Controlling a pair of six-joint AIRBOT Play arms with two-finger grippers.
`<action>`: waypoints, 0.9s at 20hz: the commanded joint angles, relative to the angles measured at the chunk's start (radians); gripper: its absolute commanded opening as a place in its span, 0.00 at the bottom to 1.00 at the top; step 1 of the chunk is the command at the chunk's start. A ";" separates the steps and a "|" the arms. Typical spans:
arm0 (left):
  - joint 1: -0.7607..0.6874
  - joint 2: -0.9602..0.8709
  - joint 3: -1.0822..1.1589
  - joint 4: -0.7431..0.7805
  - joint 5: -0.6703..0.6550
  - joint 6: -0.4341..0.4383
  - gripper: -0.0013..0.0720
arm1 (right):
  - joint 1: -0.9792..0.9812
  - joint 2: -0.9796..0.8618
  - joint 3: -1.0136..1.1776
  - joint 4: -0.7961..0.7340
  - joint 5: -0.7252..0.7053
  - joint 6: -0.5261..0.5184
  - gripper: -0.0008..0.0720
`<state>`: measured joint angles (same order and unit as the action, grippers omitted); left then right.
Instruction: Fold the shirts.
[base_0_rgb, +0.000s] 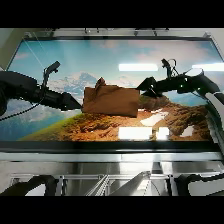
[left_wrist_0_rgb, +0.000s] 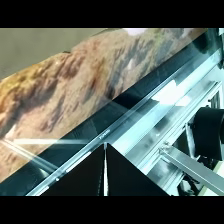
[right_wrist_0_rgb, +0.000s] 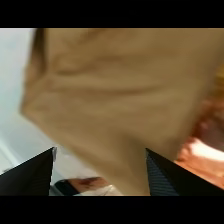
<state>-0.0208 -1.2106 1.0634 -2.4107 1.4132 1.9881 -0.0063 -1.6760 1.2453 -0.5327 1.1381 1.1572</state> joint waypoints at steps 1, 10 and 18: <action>0.001 0.060 -0.002 0.001 0.000 0.002 0.04 | -0.018 -0.032 -0.100 -0.038 -0.062 0.016 0.86; 0.001 0.166 -0.002 0.002 0.005 0.002 0.04 | 0.146 -0.168 -0.100 0.187 -0.139 -0.051 0.77; 0.001 0.175 -0.002 0.002 0.056 0.002 0.04 | 0.137 -0.111 -0.072 0.500 -0.058 -0.219 0.04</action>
<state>-0.0208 -1.0382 1.0615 -2.4088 1.4548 1.9903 0.1535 -1.8301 1.1561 -0.1547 1.0435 0.9943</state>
